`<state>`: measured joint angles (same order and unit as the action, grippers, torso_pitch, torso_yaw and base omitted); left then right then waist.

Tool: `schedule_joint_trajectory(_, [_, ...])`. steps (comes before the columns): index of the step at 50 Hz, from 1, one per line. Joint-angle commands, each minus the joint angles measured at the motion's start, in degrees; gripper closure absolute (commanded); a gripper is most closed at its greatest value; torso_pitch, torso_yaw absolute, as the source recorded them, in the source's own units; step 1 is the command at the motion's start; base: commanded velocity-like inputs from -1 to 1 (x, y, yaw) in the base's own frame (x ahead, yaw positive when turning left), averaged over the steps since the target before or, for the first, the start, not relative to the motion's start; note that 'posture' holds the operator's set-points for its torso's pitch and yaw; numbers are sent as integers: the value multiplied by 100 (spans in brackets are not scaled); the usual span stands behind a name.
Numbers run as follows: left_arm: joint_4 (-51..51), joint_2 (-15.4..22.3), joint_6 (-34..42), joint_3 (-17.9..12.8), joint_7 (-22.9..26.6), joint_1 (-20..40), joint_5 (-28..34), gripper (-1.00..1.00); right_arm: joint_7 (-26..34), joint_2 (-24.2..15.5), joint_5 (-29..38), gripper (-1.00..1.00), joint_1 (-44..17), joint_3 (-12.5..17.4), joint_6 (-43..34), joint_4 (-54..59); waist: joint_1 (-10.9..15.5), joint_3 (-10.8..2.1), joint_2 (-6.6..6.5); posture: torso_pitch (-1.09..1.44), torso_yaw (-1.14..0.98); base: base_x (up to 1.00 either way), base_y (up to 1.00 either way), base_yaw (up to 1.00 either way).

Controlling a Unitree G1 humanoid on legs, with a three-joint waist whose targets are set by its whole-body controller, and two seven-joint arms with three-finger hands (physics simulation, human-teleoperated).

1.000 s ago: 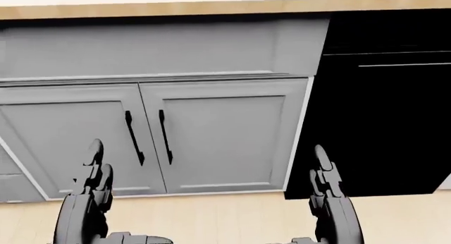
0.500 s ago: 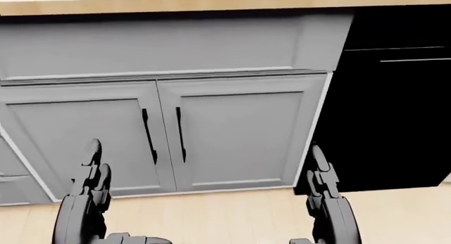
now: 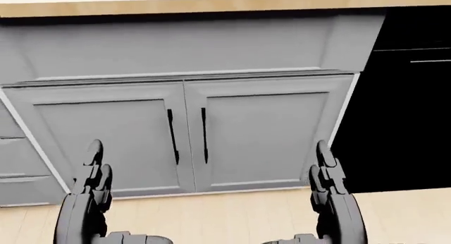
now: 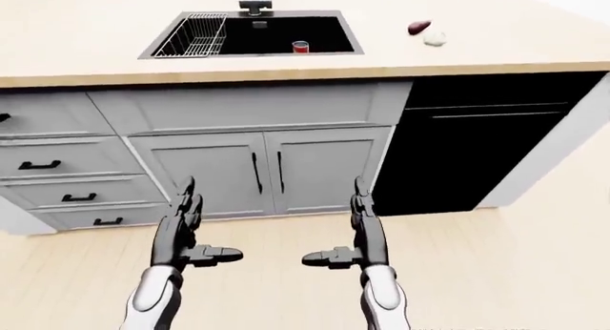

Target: Turn the sink spout to the right.

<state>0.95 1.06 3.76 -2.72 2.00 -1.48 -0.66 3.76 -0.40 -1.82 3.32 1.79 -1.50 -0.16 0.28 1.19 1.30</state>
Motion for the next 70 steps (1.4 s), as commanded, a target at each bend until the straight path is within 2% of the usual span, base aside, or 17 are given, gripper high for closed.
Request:
schedule_joint_trajectory(1, [211, 90, 208, -87, -28, 339, -24, -100, -187, -87, -185, -100, -379, 252, -34, 55, 13, -103, -17, 0, 0, 0, 0, 0])
schedule_joint_trajectory(4, [531, 219, 1132, -350, -52, 907, -421, -100, -75, -327, -541, -100, -803, 460, -877, -242, 4, -173, -47, 0, 0, 0, 0, 0])
schedule_joint_trajectory(9, [898, 457, 2064, -388, -237, 1752, -384, -100, -113, -656, -886, -100, -1597, 837, -1908, -714, 7, -211, -58, 0, 0, 0, 0, 0])
schedule_joint_trajectory(15, [952, 787, 3094, -627, -424, 2911, -635, -100, -274, -1189, -1172, -100, -2612, 1064, -3135, -1162, 6, -263, -59, 0, 0, 0, 0, 0])
schedule_joint_trajectory(19, [1002, 993, 3611, -576, -548, 3550, -641, -100, -290, -1588, -1404, -100, -3501, 1194, -3844, -1171, -4, -239, -62, 0, 0, 0, 0, 0])
schedule_joint_trajectory(27, [621, 1349, 4265, -659, -653, 4676, -781, -100, -347, -2322, -1542, -100, -5043, 1219, -4695, -676, 1, -173, -48, 0, 0, 0, 0, 0])
schedule_joint_trajectory(37, [-246, 1884, 4354, -774, -714, 5749, -859, -100, -66, -2688, -1418, -100, -6183, 1093, -4542, 648, -15, -92, -55, 0, 0, 0, 0, 0])
schedule_joint_trajectory(40, [-500, 1930, 4253, -753, -700, 5907, -821, -100, 28, -2740, -1372, -100, -6421, 1074, -4464, 990, -12, -69, -63, 0, 0, 0, 0, 0])
schedule_joint_trajectory(41, [-494, 1937, 4275, -744, -698, 5931, -817, -100, 40, -2751, -1356, -100, -6472, 1067, -4456, 1058, -14, -223, -81, 0, 0, 10, 0, 0])
schedule_joint_trajectory(43, [-435, 1938, 4337, -733, -701, 5962, -811, -100, 60, -2755, -1336, -100, -6546, 1054, -4460, 1118, -4, -76, -112, 0, 0, 15, 0, 0])
schedule_joint_trajectory(46, [-368, 1958, 4408, -740, -698, 6003, -802, -100, 91, -2752, -1312, -100, -6577, 1044, -4453, 1132, -8, -24, -132, 0, 0, 15, 0, 0])
schedule_joint_trajectory(52, [-371, 2009, 4456, -776, -684, 6069, -811, -100, 99, -2742, -1290, -100, -6584, 1049, -4503, 1085, -19, 10, -118, 0, 0, 13, 0, 0])
schedule_joint_trajectory(56, [-338, 2058, 4521, -799, -676, 6120, -832, -100, 113, -2728, -1263, -100, -6584, 1036, -4512, 1092, -18, -71, -149, 0, 0, 6, 0, 0])
schedule_joint_trajectory(57, [-342, 2060, 4511, -797, -680, 6120, -831, -100, 112, -2725, -1273, -100, -6592, 1049, -4534, 1073, -25, 2, -163, 0, 0, 5, 0, 0])
schedule_joint_trajectory(63, [-329, 2067, 4525, -788, -683, 6139, -837, -100, 96, -2720, -1289, -100, -6545, 1073, -4546, 1032, -46, -19, -107, 0, 0, 1, 0, 0])
schedule_joint_trajectory(64, [-314, 2064, 4533, -787, -685, 6132, -838, -100, 96, -2720, -1294, -100, -6551, 1072, -4557, 1025, -34, -131, -124, 0, 0, 8, 0, 0])
schedule_joint_trajectory(70, [-250, 2073, 4595, -791, -686, 6144, -846, -100, 113, -2741, -1299, -100, -6580, 1064, -4590, 991, 10, 5, -114, 0, 0, 16, 0, 0])
